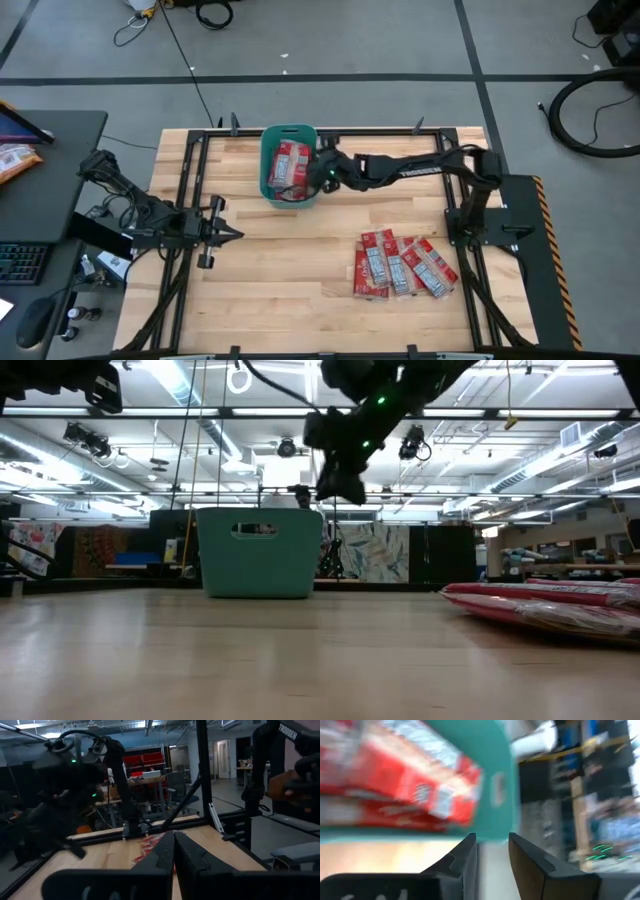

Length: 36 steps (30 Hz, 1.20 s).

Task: Sort popcorn bags into baskets
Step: Put the red popcorn bag into the green bin

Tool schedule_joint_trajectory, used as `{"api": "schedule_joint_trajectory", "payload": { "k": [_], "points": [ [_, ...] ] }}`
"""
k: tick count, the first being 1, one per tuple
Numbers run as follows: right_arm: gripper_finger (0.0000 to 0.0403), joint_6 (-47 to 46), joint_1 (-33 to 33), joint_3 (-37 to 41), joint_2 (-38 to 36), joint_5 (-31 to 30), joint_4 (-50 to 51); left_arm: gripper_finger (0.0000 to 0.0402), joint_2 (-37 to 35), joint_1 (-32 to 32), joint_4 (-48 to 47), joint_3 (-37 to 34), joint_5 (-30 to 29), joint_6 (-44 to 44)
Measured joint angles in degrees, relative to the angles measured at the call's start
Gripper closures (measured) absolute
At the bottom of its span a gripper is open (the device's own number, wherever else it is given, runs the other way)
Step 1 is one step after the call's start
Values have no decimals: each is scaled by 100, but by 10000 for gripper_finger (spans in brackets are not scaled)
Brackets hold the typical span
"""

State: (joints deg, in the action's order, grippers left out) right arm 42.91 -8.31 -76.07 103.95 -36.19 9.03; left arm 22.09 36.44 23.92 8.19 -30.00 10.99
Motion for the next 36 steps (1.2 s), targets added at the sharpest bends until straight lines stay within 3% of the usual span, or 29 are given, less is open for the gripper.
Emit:
{"api": "schedule_joint_trajectory", "payload": {
  "k": [6, 14, 21, 31, 36],
  "points": [
    [286, -2623, 556, 2, -396, 1188, 2007, 388, 2, 0, 72, 0, 2, 11],
    [289, -5706, 1399, 11, -384, 1046, 3845, 388, 0, 0, 311, 0, 2, 208],
    [289, -8035, 2111, 7, -321, 1072, 4382, 388, 2, -1, 374, 0, 2, 216],
    [290, -9952, 2409, 11, 561, 1733, 4664, 388, 2, 0, 321, 0, 7, 212],
    [288, -10599, 2384, 9, 661, 1942, 4914, 388, 2, 0, 319, 0, 9, 168]
  ]
}}
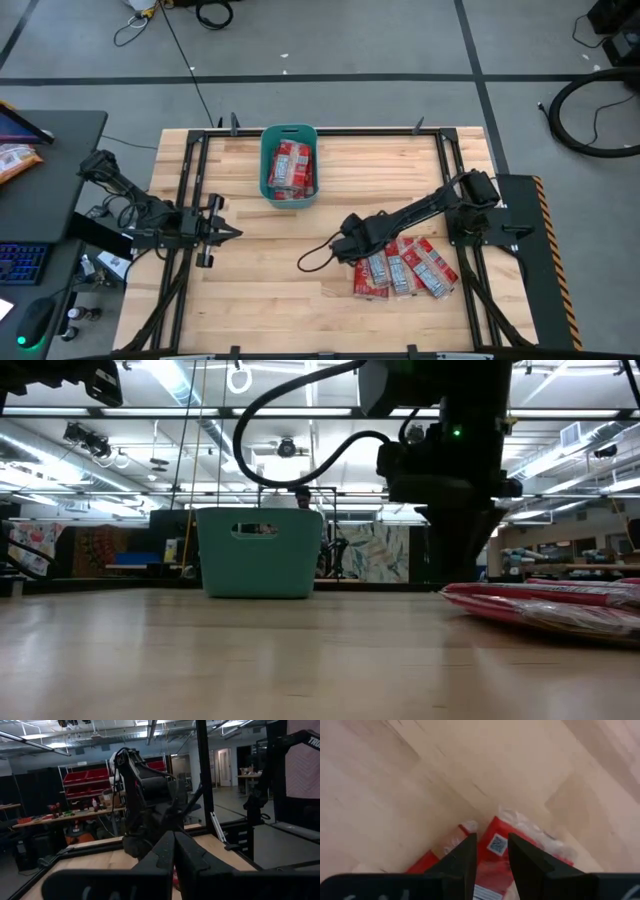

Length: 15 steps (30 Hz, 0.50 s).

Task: Sort popcorn bags into baskets
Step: Put the red popcorn bag into the green bin

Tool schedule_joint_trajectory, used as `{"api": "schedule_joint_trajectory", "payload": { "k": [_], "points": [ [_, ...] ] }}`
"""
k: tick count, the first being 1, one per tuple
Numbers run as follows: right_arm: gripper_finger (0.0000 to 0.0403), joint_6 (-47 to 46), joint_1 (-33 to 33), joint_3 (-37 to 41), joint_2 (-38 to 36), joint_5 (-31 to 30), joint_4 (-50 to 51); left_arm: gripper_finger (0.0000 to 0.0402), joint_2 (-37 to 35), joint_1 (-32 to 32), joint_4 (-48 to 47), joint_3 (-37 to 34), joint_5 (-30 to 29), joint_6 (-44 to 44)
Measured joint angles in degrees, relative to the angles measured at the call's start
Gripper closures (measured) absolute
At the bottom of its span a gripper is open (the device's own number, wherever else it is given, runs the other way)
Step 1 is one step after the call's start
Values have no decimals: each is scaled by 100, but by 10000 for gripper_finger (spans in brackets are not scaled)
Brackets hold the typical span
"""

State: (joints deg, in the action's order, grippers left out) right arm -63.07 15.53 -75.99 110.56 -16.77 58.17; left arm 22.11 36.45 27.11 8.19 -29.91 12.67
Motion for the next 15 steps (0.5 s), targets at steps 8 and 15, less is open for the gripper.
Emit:
{"api": "schedule_joint_trajectory", "payload": {
  "k": [8, 15],
  "points": [
    [288, -148, 4, 0, -2, 100, 55, 388, 0, 0, 2, 0, -2, -2],
    [288, -173, 58, 0, -2, 54, -116, 388, 0, 0, 4, 0, -4, -2]
  ]
}}
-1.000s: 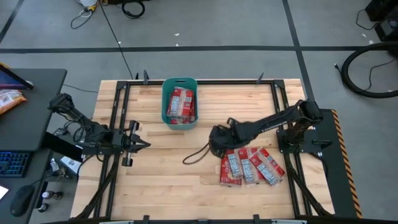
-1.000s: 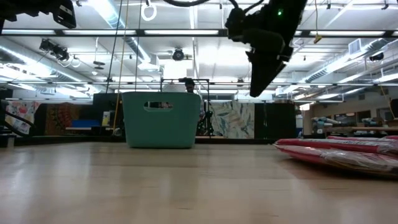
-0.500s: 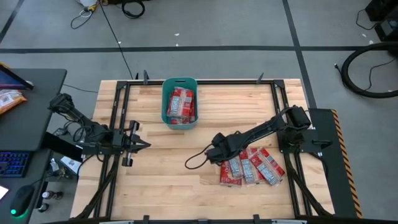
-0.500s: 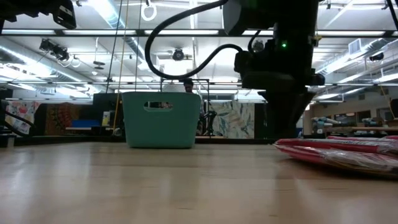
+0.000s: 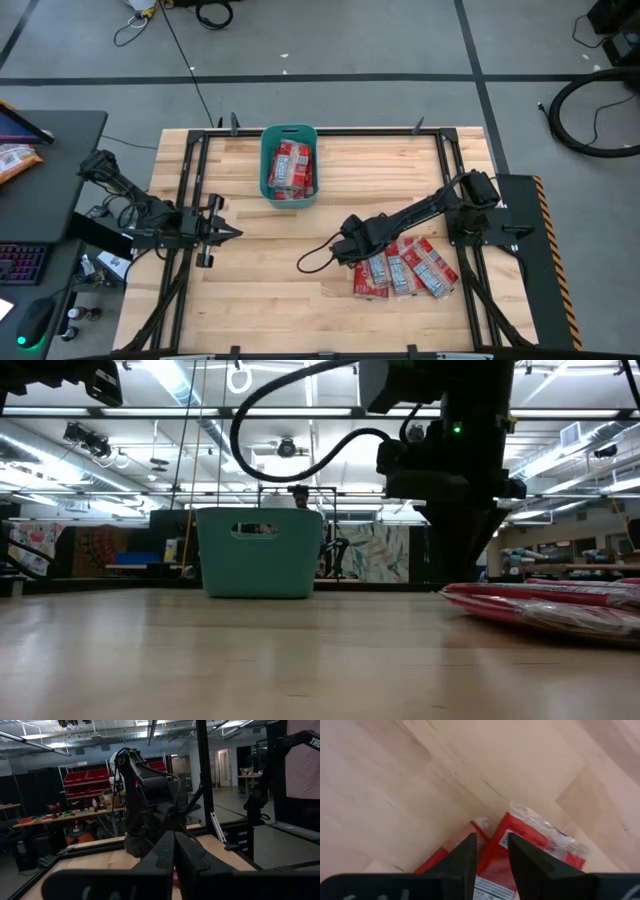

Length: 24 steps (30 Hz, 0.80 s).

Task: Sort popcorn bags into baskets
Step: Put the red popcorn bag into the green bin

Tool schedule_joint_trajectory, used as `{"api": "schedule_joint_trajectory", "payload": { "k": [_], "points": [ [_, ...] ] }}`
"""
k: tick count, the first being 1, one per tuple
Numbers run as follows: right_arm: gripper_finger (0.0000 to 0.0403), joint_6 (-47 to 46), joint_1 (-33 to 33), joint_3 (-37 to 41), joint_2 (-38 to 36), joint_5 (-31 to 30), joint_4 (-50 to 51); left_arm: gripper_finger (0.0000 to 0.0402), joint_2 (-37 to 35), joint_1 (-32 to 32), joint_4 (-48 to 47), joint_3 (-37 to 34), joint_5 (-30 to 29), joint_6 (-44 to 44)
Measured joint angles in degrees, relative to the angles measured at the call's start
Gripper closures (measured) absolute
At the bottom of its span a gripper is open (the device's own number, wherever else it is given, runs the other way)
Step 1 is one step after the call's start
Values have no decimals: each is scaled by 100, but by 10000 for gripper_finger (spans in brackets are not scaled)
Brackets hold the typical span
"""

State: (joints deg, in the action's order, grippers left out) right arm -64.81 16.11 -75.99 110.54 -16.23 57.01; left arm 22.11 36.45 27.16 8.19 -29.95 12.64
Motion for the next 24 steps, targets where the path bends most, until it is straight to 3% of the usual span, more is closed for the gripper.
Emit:
{"api": "schedule_joint_trajectory", "payload": {
  "k": [24],
  "points": [
    [288, -235, 97, -7, 59, -30, 6, 388, 0, 0, 0, 0, 0, -7]
  ]
}}
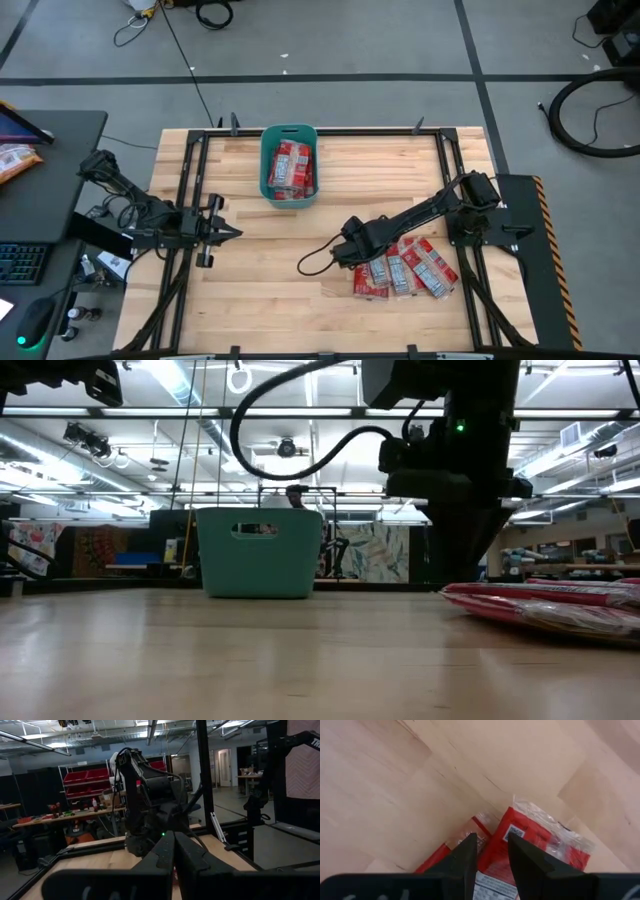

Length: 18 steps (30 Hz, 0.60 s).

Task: Sort popcorn bags into baskets
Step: Put the red popcorn bag into the green bin

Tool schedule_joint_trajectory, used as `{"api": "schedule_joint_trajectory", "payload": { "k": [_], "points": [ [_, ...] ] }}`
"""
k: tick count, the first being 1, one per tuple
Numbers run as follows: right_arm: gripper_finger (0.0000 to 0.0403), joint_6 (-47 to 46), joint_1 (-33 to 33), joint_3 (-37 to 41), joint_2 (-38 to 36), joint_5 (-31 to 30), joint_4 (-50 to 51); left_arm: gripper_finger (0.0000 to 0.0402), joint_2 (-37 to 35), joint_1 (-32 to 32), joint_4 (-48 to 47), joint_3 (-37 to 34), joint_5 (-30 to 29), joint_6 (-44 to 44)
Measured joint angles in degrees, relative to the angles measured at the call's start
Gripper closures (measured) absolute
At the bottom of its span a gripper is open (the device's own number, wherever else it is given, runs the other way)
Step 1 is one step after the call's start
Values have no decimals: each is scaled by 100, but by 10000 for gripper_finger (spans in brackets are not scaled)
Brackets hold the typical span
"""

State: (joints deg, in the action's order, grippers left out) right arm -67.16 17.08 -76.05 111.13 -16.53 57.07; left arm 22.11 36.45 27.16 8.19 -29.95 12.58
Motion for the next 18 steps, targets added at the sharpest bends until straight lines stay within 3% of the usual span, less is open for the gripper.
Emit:
{"api": "schedule_joint_trajectory", "payload": {
  "k": [12, 18],
  "points": [
    [291, 155, -2, -37, 713, 306, 40, 388, 0, 0, -38, 0, -2, 0],
    [353, 327, 0, -16, 639, 312, -26, 388, 0, 0, -44, 0, 0, 0]
  ]
}}
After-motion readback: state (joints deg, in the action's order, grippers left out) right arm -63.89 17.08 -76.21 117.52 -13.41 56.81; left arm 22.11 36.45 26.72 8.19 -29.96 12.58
